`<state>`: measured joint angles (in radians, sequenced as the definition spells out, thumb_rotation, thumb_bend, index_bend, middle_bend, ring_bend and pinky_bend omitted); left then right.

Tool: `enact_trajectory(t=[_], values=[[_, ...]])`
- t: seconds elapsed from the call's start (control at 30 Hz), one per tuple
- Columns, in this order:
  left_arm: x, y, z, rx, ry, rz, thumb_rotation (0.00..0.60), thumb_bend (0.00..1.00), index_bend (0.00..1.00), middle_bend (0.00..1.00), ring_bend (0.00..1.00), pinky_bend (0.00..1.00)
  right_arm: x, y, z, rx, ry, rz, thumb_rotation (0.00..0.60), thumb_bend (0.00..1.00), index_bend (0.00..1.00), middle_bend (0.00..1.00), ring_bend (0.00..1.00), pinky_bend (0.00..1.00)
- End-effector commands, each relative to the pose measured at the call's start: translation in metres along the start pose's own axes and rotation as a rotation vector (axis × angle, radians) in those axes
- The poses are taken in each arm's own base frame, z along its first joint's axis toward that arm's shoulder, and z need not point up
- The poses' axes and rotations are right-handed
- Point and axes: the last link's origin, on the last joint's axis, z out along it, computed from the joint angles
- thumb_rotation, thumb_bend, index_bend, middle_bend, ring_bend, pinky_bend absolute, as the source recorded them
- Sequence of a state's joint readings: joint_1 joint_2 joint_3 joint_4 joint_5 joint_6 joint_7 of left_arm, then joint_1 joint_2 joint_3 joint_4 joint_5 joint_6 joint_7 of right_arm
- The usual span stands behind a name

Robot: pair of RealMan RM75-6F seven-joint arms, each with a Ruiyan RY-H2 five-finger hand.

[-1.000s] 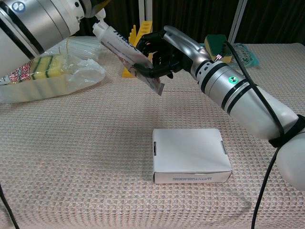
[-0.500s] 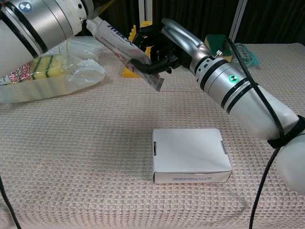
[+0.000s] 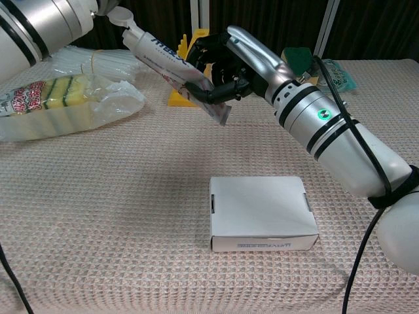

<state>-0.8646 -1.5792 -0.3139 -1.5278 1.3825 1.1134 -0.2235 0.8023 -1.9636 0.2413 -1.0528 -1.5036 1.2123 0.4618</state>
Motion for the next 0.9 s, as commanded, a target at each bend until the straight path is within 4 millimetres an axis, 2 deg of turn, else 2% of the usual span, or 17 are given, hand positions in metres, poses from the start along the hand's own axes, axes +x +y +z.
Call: enact_trajectory(t=[0.03,0.9], values=[[0.0013,-0.0019,-0.0004,0.013,-0.004,0.011,0.0,0.0,0.07,0.13,0.08,0.2,0.0004,0.0,-0.0005,0.003,0.003,-0.002,0.6,0.61,1.0,0.84,0.73,0.87],[-0.0035,-0.0102,-0.0028,0.054,-0.025,0.043,0.0,0.0,0.07,0.14,0.08,0.2,0.0055,-0.0031,-0.0041,-0.005,0.011,0.047,0.6,0.61,1.0,0.84,0.73,0.87]])
